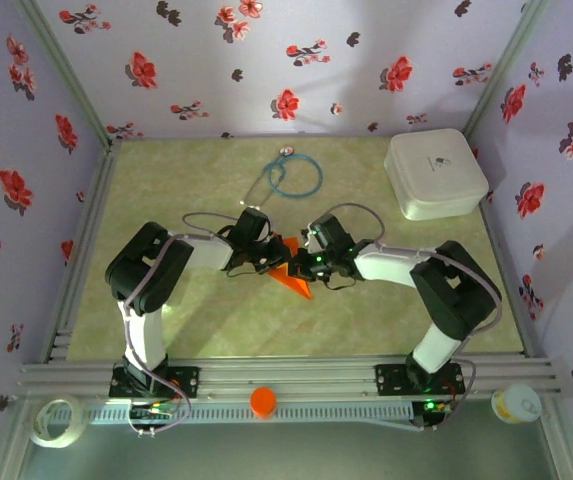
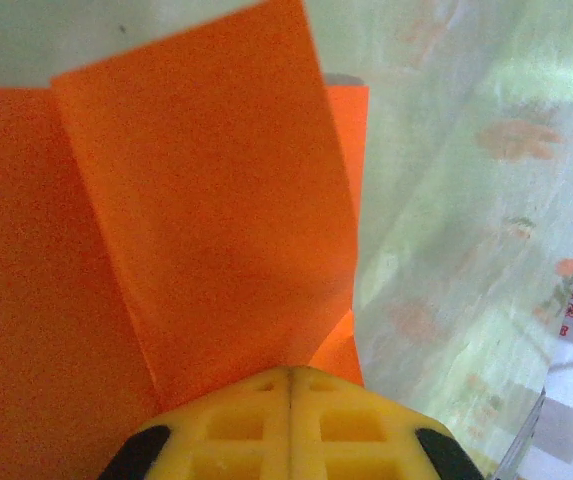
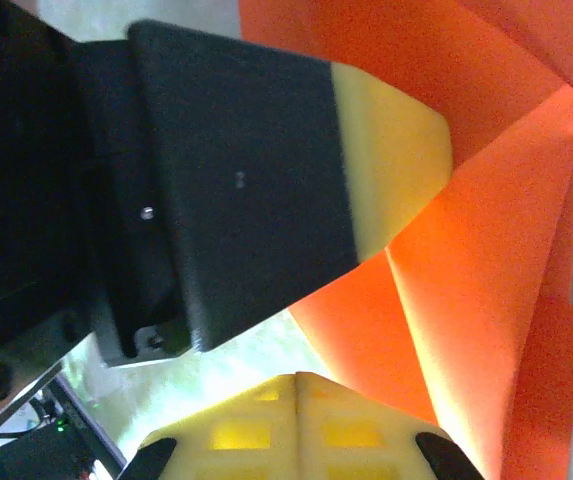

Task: Fold a paper plane with a square sheet of paper (pick it up from the middle)
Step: Fourth fold the wing at the center of the table.

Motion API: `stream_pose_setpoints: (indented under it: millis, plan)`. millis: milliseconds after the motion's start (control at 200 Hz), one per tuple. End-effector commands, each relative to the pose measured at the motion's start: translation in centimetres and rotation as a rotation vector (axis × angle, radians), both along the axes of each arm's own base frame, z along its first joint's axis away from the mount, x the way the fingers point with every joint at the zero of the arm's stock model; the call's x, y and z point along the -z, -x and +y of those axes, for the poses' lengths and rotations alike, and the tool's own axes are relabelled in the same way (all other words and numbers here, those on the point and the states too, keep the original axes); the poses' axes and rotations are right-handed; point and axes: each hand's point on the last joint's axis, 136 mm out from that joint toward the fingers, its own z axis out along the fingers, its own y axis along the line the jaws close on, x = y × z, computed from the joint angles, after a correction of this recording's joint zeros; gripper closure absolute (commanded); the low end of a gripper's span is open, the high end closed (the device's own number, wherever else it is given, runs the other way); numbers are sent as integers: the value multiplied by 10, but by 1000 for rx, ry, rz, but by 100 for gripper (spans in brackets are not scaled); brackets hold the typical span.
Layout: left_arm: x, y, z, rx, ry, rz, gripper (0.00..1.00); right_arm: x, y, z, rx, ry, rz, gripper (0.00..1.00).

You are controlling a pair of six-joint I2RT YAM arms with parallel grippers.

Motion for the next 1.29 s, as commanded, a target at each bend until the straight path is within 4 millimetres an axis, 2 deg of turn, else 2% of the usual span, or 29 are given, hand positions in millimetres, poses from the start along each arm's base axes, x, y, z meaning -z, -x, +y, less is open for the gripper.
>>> stream_pose_setpoints:
  millis: [0,195,645,985,1290]
  plan:
    - [19,10,18,-16,-73,48,100,15,4,-4,-25,66,21,95]
    - [19,10,18,-15,-74,48,100,34,7,-13,-7,115,56,95]
    - [22,10,21,-22,-79,55,100,51,25,-28,29,72,110,93]
    - [30,10,28,-39,-88,70,100,47,43,-37,22,28,108,91]
    - [31,9,31,-48,-91,74,100,51,68,-59,25,51,119,91]
